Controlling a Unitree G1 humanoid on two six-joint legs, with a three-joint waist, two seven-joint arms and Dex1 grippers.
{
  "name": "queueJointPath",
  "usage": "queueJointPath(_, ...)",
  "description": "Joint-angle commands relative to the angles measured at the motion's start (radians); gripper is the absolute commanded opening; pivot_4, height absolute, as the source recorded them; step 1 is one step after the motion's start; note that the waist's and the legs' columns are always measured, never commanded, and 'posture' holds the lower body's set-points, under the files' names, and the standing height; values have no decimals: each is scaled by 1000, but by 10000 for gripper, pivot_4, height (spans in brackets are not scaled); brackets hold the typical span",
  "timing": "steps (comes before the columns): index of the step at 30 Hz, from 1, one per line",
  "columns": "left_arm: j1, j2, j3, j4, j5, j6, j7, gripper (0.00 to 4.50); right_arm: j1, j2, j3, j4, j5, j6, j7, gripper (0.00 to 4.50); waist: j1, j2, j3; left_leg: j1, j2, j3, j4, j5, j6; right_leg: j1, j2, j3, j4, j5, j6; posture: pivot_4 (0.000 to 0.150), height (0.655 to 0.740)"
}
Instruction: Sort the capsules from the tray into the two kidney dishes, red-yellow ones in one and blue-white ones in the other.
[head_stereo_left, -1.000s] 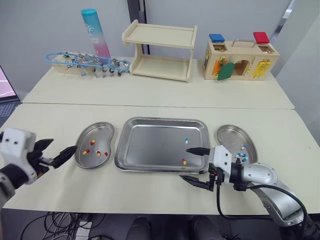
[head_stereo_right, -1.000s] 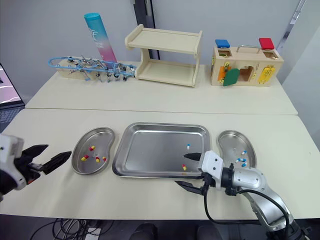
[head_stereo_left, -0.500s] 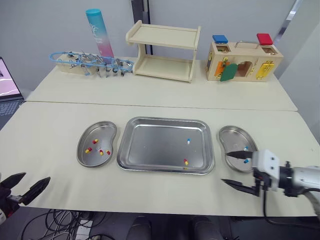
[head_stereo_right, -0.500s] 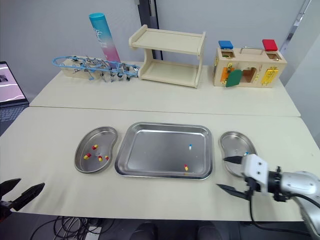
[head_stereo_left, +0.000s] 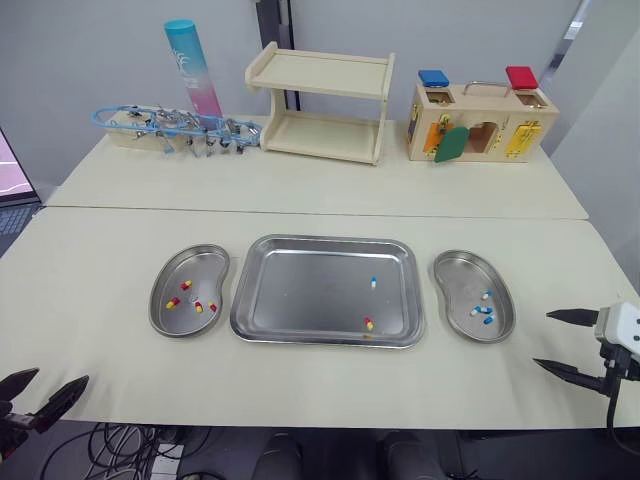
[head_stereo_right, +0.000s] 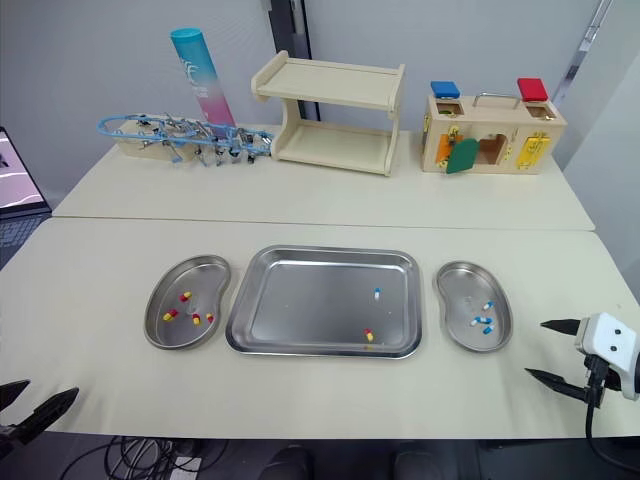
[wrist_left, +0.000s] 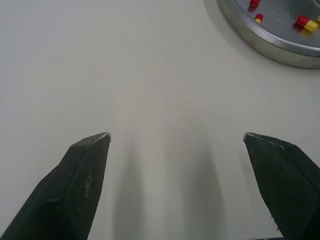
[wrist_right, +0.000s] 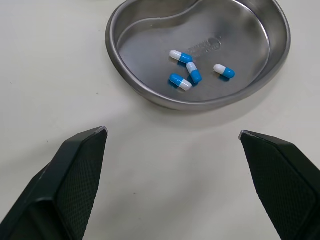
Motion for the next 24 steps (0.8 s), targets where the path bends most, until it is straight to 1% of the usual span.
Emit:
queueJointPath(1,17,25,15,-5,-13,-15,-8,43956,-15,-9,-7,-8,7,-29,10,45000,0,0,0,0,0,0,0,0,0,0,0,0,0,0,0,1500,7400)
queueJointPath(5,25,43,16,-12,-15,-11,-24,43956,9,13,9,-108,39,1,4,45000,0,0,0,0,0,0,0,0,0,0,0,0,0,0,0,1500,7400)
queueJointPath(10,47,56,16,-37,-20,-14,-43,43956,94,69,40,-338,88,76,-30,45000,1,0,0,0,0,0,0,0,0,0,0,0,0,0,0,1500,7400)
queueJointPath(13,50,62,-2,-105,-25,-23,-64,43956,138,144,109,-497,107,142,-117,45000,1,-2,-1,0,0,0,0,0,0,0,0,0,0,0,0,1500,7400)
queueJointPath(15,45,71,-29,-165,-26,-35,-88,43956,160,195,158,-567,91,162,-172,45000,2,-2,-1,0,0,-1,0,0,0,0,0,-1,0,0,0,1500,7400)
queueJointPath(17,24,90,-80,-246,-37,-27,-114,43956,167,245,223,-620,58,179,-232,45000,5,-3,-2,0,0,-1,0,0,0,1,0,0,0,0,0,1500,7400)
queueJointPath(20,-24,127,-159,-340,-61,-7,-147,43956,157,287,305,-675,29,237,-306,45000,6,-4,-3,0,0,-1,0,0,-1,1,0,-1,0,0,0,1500,7400)
queueJointPath(22,-97,157,-232,-381,-69,16,-148,43956,135,308,355,-700,13,279,-350,45000,4,-4,-3,0,0,-1,0,0,-1,1,0,0,0,0,0,1500,7400)
queueJointPath(24,-213,202,-347,-412,-67,23,-167,43956,110,335,402,-717,-3,323,-401,45000,4,-3,-3,0,0,-1,0,0,-1,0,0,-1,0,0,0,1500,7400)
